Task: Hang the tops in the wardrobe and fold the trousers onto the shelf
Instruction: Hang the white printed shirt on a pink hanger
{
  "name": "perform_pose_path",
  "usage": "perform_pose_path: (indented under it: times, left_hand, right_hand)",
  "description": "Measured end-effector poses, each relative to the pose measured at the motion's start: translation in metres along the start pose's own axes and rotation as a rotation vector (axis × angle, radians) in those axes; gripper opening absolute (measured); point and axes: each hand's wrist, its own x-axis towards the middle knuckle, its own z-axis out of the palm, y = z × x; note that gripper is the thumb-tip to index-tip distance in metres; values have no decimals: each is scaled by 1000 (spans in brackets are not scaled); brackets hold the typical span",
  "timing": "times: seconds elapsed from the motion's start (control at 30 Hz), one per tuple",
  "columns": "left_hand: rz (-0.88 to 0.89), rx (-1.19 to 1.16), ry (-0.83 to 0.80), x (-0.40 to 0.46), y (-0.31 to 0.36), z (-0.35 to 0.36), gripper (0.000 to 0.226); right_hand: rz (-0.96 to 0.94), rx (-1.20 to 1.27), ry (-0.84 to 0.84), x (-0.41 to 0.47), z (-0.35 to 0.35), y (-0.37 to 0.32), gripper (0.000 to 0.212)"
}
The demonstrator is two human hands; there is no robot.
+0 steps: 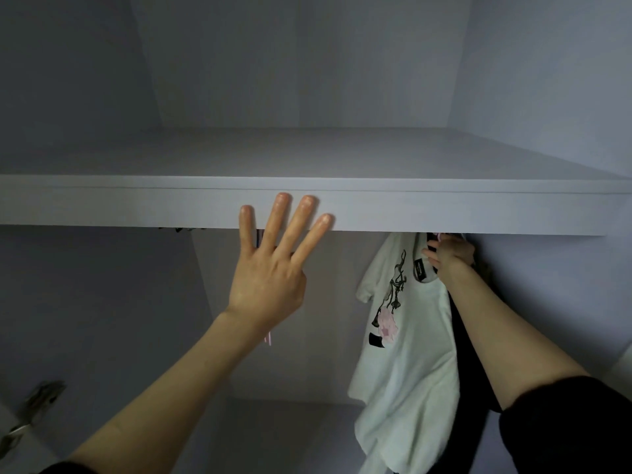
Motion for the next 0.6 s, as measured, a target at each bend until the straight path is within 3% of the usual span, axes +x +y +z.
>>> perform_pose_path:
  times: [0.23, 0.4, 0.6]
  left_hand:
    - [-99, -192, -113, -6, 21, -19, 97]
    - [-10, -479, -142, -17, 54, -29, 67]
    - [-71, -868, -497, -47, 106, -31, 46]
  right_hand:
    - [-325, -599, 68, -27, -26, 19, 39]
    - [-388, -723, -35, -85, -61, 38, 38]
    - [-318, -860, -128, -177, -123, 74, 31]
